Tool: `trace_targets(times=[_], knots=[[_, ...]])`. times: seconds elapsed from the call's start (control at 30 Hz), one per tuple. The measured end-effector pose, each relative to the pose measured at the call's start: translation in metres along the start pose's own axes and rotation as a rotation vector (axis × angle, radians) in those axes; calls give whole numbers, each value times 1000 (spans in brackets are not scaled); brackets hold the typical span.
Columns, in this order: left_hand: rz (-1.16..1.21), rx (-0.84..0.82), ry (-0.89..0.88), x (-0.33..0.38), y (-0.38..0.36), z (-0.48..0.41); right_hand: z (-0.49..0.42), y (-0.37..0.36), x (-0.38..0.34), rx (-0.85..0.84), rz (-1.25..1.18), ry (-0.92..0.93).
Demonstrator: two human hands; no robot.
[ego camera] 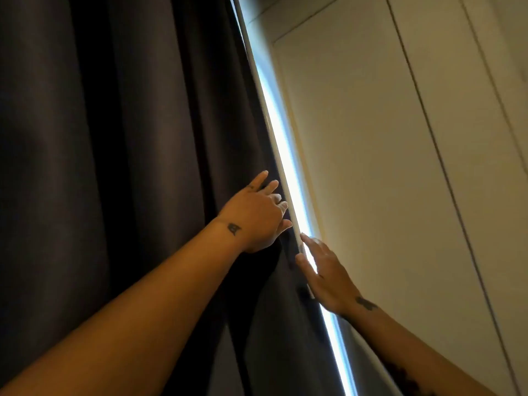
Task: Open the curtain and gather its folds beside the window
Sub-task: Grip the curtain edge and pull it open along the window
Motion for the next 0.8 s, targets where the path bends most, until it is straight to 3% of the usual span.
trace_targets(times=[0.23, 0.43, 0.8], knots=[[-33, -210, 9, -6, -24, -37, -29, -39, 19, 178, -285, -50], [4, -98, 44, -17, -39, -50, -40, -51, 21, 198, -282, 107], [-369, -327, -41, -45, -52, -80, -42, -84, 14, 222, -340, 171]])
Point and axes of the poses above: each hand's wrist, its own z-axis away from the middle knuckle, its own y-axis out of the back of the hand, x = y × z, the point moved 4 cm from there along -z, towards the middle knuckle, and after that the axes turned 8 degrees about z, right-handed, at the moved point
